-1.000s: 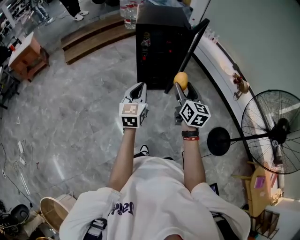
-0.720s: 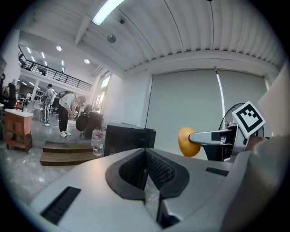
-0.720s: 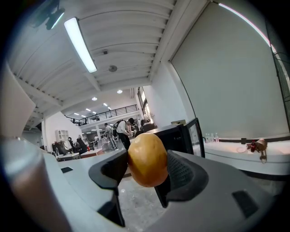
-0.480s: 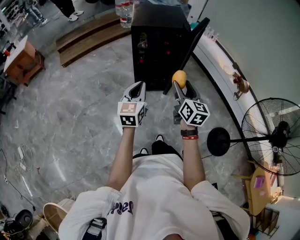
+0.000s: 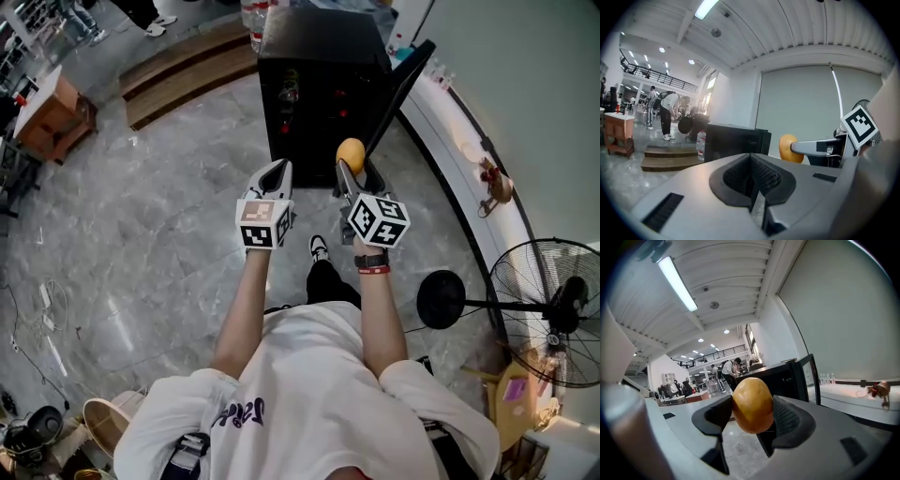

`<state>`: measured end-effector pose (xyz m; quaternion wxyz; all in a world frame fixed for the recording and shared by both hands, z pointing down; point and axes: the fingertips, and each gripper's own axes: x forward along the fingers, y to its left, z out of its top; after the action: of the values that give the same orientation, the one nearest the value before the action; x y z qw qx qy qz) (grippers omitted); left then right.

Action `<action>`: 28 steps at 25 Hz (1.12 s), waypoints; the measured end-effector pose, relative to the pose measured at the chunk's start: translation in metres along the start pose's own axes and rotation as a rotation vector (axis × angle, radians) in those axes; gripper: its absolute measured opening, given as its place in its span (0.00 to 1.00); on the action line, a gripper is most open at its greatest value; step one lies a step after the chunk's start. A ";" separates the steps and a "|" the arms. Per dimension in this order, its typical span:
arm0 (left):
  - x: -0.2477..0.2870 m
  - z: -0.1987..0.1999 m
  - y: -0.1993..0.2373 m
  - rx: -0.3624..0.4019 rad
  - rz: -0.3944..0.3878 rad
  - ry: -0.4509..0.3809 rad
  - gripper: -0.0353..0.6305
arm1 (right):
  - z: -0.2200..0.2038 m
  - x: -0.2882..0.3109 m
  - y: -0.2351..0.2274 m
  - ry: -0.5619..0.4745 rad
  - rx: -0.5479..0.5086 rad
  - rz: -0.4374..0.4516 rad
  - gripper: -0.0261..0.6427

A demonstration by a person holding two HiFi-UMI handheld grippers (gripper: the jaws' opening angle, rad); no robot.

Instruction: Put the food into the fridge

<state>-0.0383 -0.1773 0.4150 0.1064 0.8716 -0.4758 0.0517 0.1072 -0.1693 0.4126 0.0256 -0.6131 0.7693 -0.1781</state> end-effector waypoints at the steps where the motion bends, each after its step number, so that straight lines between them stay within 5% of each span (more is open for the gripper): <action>1: 0.008 0.000 0.001 0.004 0.002 0.003 0.08 | -0.002 0.009 -0.004 0.012 -0.003 0.003 0.47; 28: 0.091 0.003 0.041 0.074 0.024 0.015 0.08 | -0.016 0.121 -0.031 0.099 -0.017 0.038 0.47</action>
<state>-0.0237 -0.2740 0.4351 0.0770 0.8687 -0.4832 0.0772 0.1022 -0.2864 0.4584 -0.0144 -0.5889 0.7826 -0.2011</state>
